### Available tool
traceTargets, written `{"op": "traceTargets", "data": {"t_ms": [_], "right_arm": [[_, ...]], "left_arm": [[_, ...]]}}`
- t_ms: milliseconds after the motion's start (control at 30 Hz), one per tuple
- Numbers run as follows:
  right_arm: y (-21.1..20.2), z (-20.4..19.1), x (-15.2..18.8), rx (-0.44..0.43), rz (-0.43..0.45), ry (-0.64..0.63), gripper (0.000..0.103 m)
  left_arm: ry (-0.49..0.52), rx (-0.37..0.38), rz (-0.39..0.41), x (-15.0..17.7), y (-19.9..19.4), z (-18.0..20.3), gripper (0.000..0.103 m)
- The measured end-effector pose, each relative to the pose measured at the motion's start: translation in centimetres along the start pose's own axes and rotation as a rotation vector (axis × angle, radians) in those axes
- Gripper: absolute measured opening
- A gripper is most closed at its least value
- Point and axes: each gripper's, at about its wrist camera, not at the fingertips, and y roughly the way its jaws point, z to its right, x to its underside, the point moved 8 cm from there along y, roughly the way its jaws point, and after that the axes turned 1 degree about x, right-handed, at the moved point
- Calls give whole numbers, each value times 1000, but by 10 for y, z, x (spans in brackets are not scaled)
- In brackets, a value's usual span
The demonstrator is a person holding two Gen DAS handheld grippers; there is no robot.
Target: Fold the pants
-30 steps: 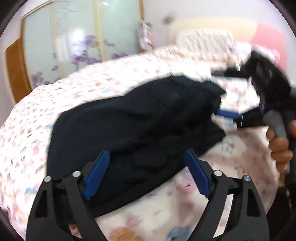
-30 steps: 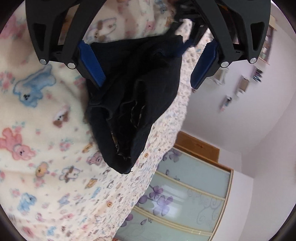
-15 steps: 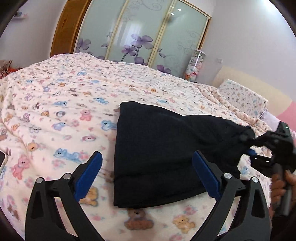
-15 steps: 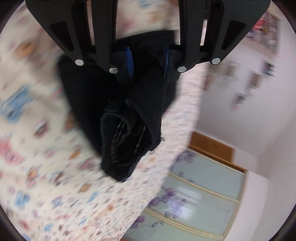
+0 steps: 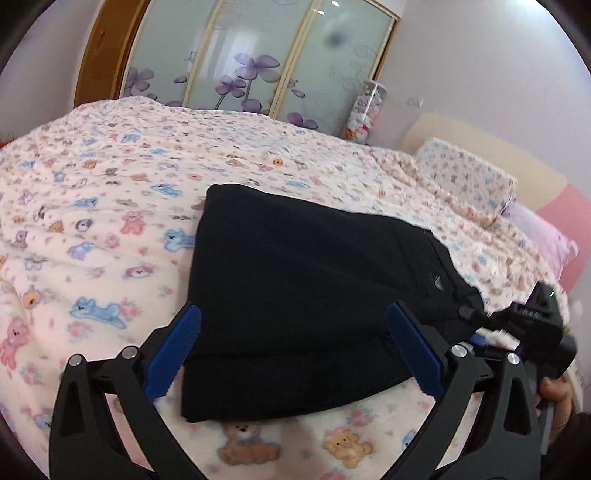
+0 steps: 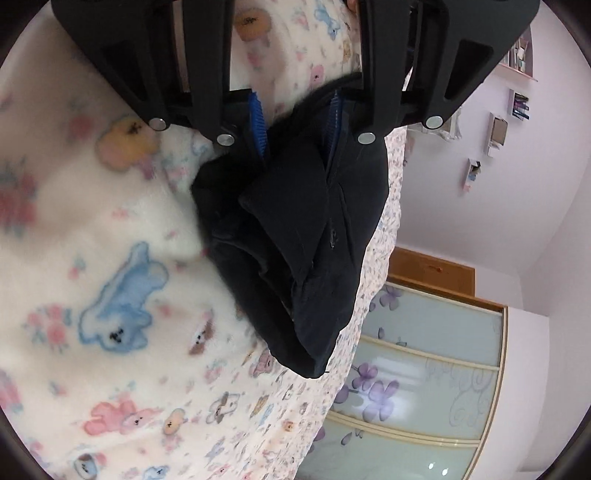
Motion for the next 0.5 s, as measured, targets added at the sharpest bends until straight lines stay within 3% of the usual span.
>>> {"op": "traceTargets", "data": {"t_ms": [200,267,300,433,500], "right_arm": [[-15,5,0,5,-7,-5,44],[-25,0,-3,24,31,-17,61],[-34,0,-7,50,67,-29,64],[-60,-3,-25,123,213,-86,66],[-70,-13,-32,118,256,-125,66]], "left_arm": [[109,-79,-30,4,9,16,101],[126,-88,-39,5,11,19,101],[132,-91,-41,5,12,20,101],[155,-101,-48,5,13,23,101],[164,-99,-48,4,13,26,101]]}}
